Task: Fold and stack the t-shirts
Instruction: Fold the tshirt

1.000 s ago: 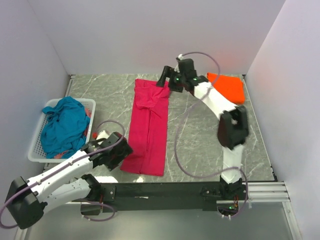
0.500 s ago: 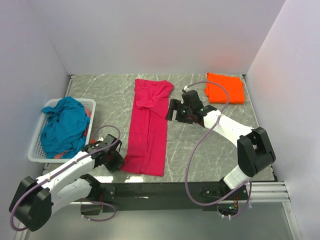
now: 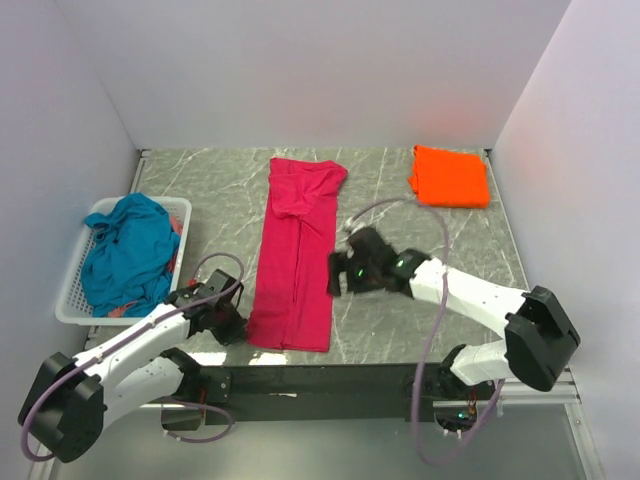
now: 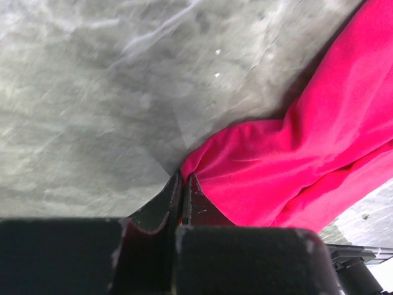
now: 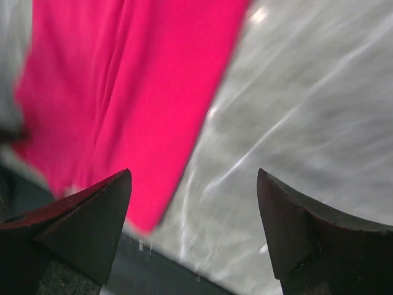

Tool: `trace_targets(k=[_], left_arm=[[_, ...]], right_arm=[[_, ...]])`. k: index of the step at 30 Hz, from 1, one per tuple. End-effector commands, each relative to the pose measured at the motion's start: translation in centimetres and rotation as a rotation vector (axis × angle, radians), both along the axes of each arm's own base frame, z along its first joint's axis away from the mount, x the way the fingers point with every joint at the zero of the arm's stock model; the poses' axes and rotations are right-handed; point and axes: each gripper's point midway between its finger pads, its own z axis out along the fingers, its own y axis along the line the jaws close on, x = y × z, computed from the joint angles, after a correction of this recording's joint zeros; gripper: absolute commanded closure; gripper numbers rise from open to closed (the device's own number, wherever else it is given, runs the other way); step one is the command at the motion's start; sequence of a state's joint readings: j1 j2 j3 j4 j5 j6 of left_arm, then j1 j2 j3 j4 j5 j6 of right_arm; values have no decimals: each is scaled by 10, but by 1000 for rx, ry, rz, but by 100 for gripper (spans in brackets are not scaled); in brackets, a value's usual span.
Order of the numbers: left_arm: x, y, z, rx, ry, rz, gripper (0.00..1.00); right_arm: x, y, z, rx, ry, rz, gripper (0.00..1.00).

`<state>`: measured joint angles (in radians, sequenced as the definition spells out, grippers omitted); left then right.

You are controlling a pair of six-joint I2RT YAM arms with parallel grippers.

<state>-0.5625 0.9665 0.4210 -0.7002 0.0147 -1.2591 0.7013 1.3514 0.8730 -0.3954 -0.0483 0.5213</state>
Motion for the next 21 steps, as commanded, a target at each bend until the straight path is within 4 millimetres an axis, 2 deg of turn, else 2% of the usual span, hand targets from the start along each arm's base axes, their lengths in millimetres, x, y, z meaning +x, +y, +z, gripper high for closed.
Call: trace_targets(k=[1,2,6,8,9,15,21], left_arm=[[-14,7,2,12,32,-4,99],[-15,7,3,12,34,-1,99],[-20,13,11,41,56,5,99],[-21,10,13,17,51,-6,99],[-24,11,11,15,56,-5,99],[-27,6,5,-26,50,-9,99],[-24,6,8,-26,37,-2,99]], right_arm=[[-60,10,-11,-80,29,176,12],[-81,21,-13,-82,36,241,12],[-124,39,-26,-131,59,335,14],[-130,48,-27,-151,40,347,18],[-138,50,-34,-181,44,369,18],[-153,67,-48,-245,41,411,23],[-145,74,-59,-258,19,370,29]])
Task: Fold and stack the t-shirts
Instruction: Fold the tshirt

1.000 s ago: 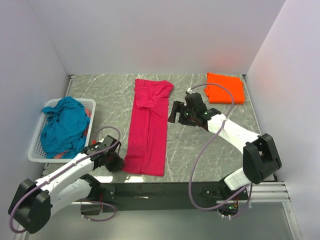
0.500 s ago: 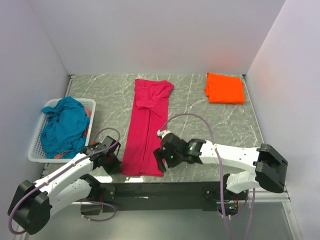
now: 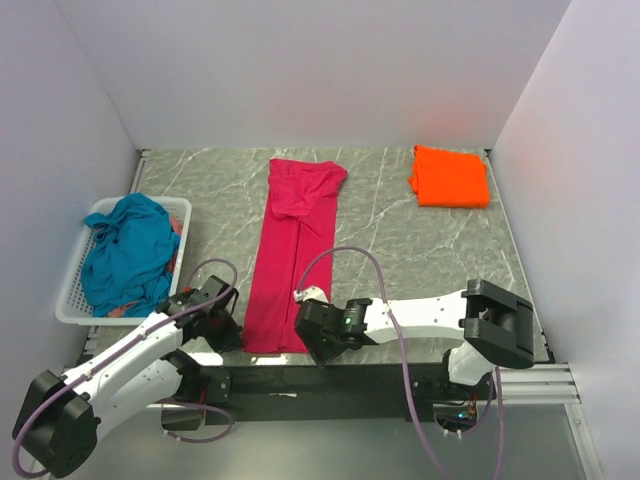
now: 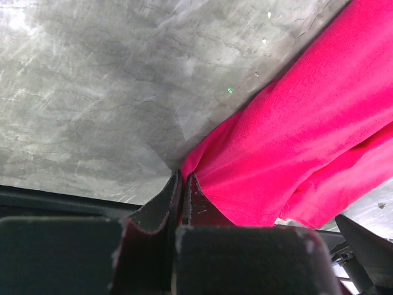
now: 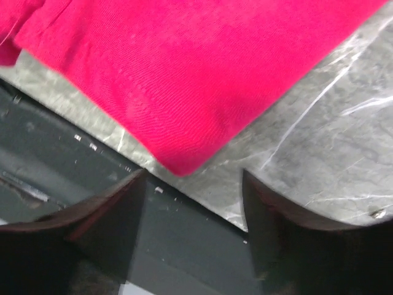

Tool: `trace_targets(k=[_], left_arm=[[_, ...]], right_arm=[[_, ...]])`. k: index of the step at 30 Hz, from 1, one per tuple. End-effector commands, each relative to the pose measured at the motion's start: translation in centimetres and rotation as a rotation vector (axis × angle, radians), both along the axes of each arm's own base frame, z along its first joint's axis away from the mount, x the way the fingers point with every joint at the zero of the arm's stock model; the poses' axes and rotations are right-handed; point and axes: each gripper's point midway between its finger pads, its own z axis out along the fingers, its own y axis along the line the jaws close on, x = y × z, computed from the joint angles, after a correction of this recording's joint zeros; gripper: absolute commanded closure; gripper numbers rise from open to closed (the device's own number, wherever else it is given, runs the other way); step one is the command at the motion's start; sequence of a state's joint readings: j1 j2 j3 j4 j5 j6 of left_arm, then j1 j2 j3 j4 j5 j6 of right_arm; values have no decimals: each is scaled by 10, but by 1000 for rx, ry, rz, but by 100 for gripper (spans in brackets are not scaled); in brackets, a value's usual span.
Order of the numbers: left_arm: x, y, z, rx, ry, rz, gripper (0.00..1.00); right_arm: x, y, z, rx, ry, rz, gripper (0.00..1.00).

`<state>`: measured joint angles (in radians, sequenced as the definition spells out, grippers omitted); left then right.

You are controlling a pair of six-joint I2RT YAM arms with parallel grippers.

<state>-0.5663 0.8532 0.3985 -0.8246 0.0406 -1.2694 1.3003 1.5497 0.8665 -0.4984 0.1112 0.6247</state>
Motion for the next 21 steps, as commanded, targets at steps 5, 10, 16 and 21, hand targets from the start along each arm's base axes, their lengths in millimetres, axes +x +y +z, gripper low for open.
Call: trace_targets(k=[5,10,16,21], left_arm=[[8,-5,12,-21,-39,2,99],[17,-6,19,-9,-71,-5,99],[34,-9,38,6,-126,-10,99],[73,-9,69,42,-263,29,99]], right_arm=[[17,20,0,22,-68,-51,42],[25,25,6,27,-101,-61,79],[46,25,30,63,-184,-118,100],[76,22,57,122,-241,-188,100]])
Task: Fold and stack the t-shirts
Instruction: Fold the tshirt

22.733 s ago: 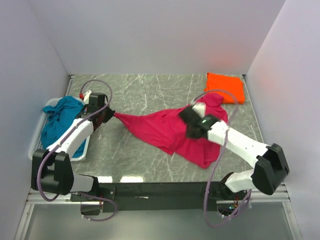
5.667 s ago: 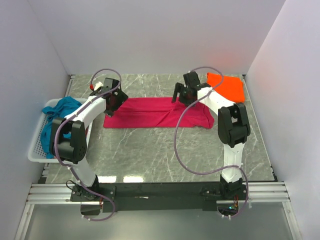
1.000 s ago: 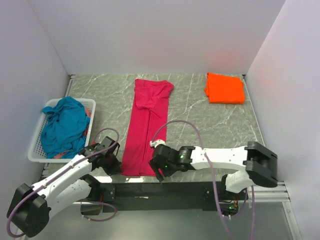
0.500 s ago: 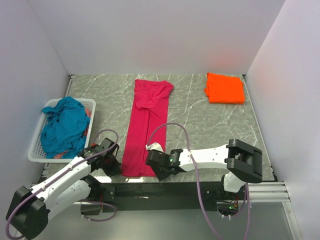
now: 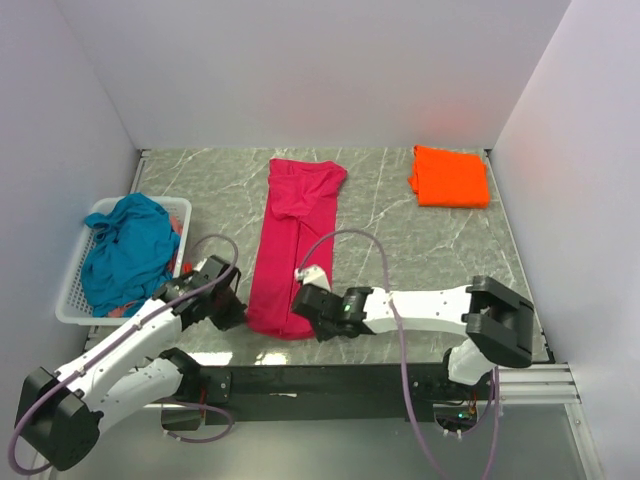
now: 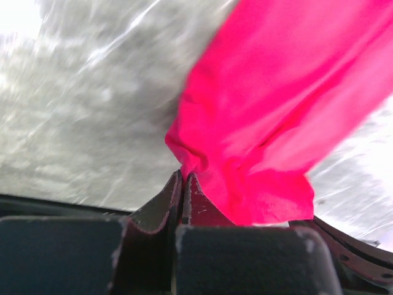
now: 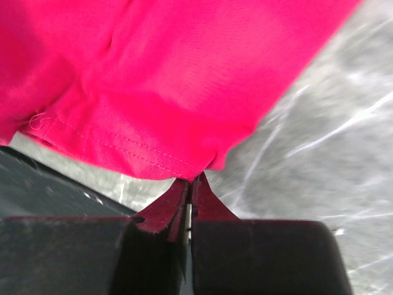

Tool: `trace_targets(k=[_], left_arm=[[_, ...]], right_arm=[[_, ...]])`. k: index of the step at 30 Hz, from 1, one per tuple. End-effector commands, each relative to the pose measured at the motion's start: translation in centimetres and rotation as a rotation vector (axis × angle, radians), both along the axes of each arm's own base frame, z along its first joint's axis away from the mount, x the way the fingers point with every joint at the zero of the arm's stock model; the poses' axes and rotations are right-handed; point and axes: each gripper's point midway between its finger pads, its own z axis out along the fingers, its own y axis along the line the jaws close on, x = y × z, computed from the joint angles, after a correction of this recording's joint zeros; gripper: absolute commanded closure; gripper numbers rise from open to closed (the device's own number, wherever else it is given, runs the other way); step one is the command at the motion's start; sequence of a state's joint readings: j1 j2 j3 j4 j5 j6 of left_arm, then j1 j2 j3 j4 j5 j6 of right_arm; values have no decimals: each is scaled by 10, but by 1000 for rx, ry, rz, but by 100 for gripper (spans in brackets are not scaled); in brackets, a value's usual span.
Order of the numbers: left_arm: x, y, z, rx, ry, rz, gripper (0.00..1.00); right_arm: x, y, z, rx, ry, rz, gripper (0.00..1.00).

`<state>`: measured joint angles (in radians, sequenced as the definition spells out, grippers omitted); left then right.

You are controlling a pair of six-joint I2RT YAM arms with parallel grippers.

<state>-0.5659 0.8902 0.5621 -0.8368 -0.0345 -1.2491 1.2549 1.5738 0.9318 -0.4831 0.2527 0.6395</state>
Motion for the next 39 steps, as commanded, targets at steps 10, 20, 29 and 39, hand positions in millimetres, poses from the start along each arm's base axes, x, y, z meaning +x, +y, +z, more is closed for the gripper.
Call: trace_targets(k=[10,20,29,39], left_arm=[[136,-18,86,6,-385,86,99],[215,-22,100,73,-415,47,99],[255,-29,83,70,-384,-5,99],[285,-35,56,69,-332,-42,99]], right_arm=[[128,4,87,206,-203,-205,100],[198,1,103,284,-191,-268,100],[242,-3,98,289,-177,-295,100],[269,-8,71,264,-116,-288,100]])
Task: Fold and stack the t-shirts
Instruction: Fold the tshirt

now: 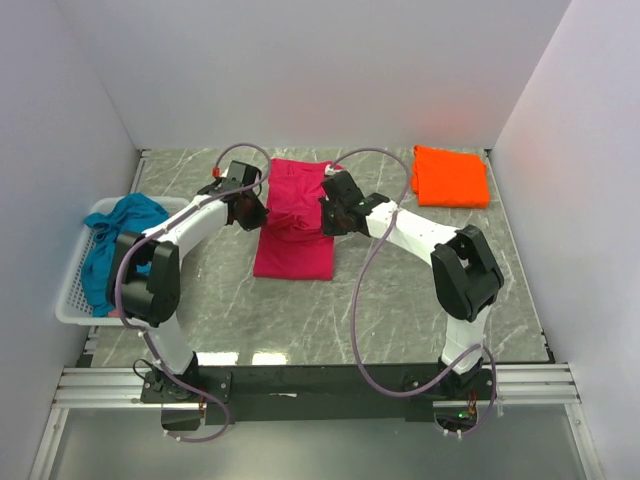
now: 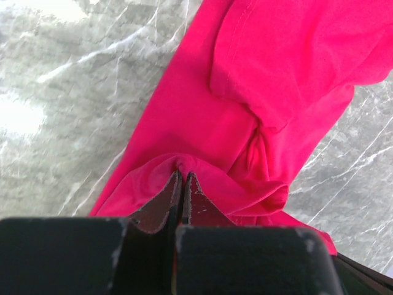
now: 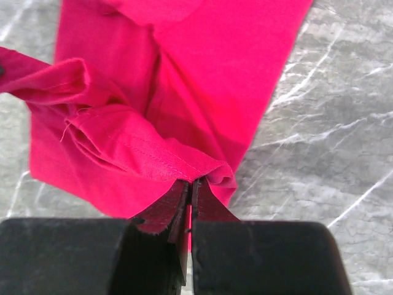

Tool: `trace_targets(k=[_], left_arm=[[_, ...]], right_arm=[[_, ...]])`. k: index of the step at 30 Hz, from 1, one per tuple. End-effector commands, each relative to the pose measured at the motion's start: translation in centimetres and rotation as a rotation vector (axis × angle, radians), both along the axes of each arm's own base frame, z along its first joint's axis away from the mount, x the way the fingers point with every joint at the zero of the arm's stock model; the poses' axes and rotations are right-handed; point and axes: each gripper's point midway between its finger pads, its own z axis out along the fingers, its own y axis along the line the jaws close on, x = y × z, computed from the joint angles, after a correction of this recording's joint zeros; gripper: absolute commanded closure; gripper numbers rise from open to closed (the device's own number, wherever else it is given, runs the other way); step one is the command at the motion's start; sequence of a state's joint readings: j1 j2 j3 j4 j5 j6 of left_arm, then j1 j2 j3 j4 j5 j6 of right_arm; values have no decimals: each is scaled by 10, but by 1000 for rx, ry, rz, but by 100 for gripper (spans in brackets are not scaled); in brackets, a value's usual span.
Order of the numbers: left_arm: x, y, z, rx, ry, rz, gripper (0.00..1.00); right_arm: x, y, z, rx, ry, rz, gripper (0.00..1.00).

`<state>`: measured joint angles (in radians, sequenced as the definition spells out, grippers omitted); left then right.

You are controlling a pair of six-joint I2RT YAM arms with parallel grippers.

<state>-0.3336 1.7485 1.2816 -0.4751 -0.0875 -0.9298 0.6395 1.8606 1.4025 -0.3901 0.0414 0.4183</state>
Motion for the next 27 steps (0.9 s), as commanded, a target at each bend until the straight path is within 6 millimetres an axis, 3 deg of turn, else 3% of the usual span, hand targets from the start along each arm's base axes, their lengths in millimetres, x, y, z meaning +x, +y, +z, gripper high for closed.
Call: trace_targets(k=[1,4,7,9,10,11,13,14,16,17,18,19,21,23,24,27], left_arm=[[21,-4,17,-21,-57,-24,99],[28,-2,10,-18,-44,-26,94],[36,0,6,-23,-41,-24,81],[44,0,9,-24,-45,-24,63],[48,3,11,-26,-48,-23,51],[50,3,14,-21,-54,-29,28],[53,4,25,-16,-78,-32,8],[52,4,36,-23,-102,-33,1],[44,6,35,-27,-104,-29,1],[38,7,45,-35,-124,-25,0],[27,10,34,-34,-97,-22,1],[21,11,41,-49,-112,-16,1],[1,14,24,-54,-68,-12,1],[-13,18,26,-68,-69,2,1],[-28,23,12,-56,-34,10,1],[-59,41,3,-23,-9,68,1]], right_arm=[[20,7,14,36,-40,23,100],[32,8,9,59,-26,29,100],[48,6,3,68,-15,25,98],[55,7,-2,86,21,33,79],[63,3,6,93,20,24,68],[66,1,9,95,21,16,54],[69,-3,19,94,-5,8,43],[66,-2,30,109,-22,19,33],[55,-3,27,126,-9,34,28],[50,-3,35,144,-19,46,26],[40,3,36,175,-3,81,25],[31,4,25,184,14,93,23],[16,14,26,206,15,137,23],[-1,28,17,206,27,188,23],[-6,35,14,202,27,208,23],[-11,55,6,174,30,249,23]])
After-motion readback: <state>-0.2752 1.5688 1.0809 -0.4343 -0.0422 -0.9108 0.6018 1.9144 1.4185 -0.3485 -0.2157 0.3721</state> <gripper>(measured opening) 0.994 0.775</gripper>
